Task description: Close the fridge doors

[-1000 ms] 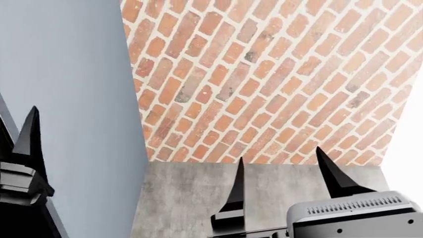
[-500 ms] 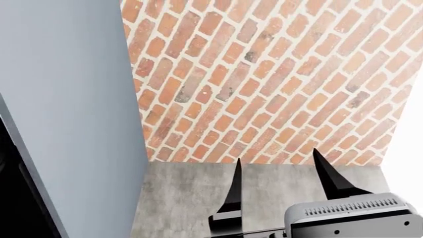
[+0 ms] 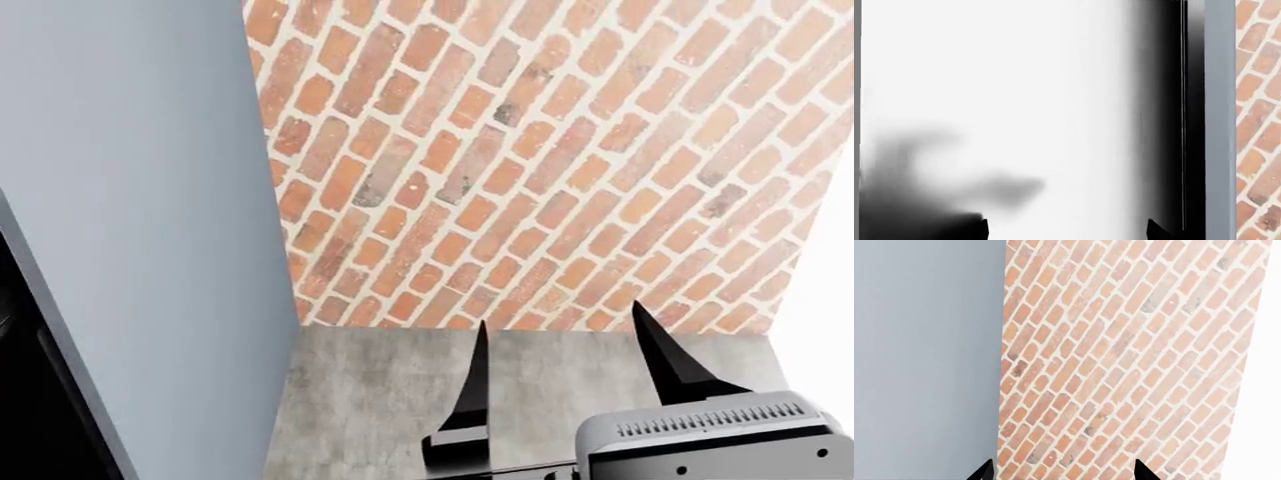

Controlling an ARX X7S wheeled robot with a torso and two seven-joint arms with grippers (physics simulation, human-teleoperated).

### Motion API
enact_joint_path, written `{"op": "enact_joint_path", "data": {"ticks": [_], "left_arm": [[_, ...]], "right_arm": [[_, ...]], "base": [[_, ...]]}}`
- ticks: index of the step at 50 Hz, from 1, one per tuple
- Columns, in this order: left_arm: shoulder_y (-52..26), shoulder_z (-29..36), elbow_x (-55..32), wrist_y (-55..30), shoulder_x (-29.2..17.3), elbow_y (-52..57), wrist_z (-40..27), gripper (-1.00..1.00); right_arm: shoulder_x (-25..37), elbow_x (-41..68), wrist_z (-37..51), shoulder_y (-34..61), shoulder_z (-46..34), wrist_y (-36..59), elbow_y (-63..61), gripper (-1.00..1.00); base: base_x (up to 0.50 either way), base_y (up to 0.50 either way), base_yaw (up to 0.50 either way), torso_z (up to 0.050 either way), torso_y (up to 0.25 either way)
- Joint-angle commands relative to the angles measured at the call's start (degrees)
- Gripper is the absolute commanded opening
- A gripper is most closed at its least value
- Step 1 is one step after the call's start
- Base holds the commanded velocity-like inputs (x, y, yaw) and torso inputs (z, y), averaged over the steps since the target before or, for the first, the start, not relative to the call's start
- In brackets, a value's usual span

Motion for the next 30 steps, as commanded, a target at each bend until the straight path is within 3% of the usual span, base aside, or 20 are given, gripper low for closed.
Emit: {"op": "enact_joint_path", "data": {"ticks": [1,13,21,25,30], "left_arm": [[-8.28,1.23,5.37,2.69,1.03,-12.12,0.51,1.00],[-14.46,6.17,8.82,6.28,2.18,-21.07,1.20,1.00],[-22.90,10.08,11.78,11.80,3.74,-34.23,2.74,1.00],[-29.50,12.04,13.47,17.20,5.31,-47.39,3.92,1.00],[-42.05,14.87,16.60,31.10,8.55,-77.49,4.82,1.00]], "right_arm": [[-0.51,-1.25,-0.79,-0.39,2.21,1.32,-0.61,1.00],[-0.16,-0.77,-0.48,-0.41,2.10,1.28,-0.79,1.00],[0.02,-0.67,-0.33,-0.44,1.95,0.90,-0.64,1.00],[0.09,-0.50,-0.09,-0.35,2.02,1.00,-0.70,1.00],[0.16,-0.42,0.16,-0.24,1.90,0.97,-0.73,1.00]], "base": [[0.00,0.00,0.00,0.000,0.000],[0.00,0.00,0.00,0.000,0.000],[0.00,0.00,0.00,0.000,0.000],[0.00,0.00,0.00,0.000,0.000],[0.00,0.00,0.00,0.000,0.000]]}}
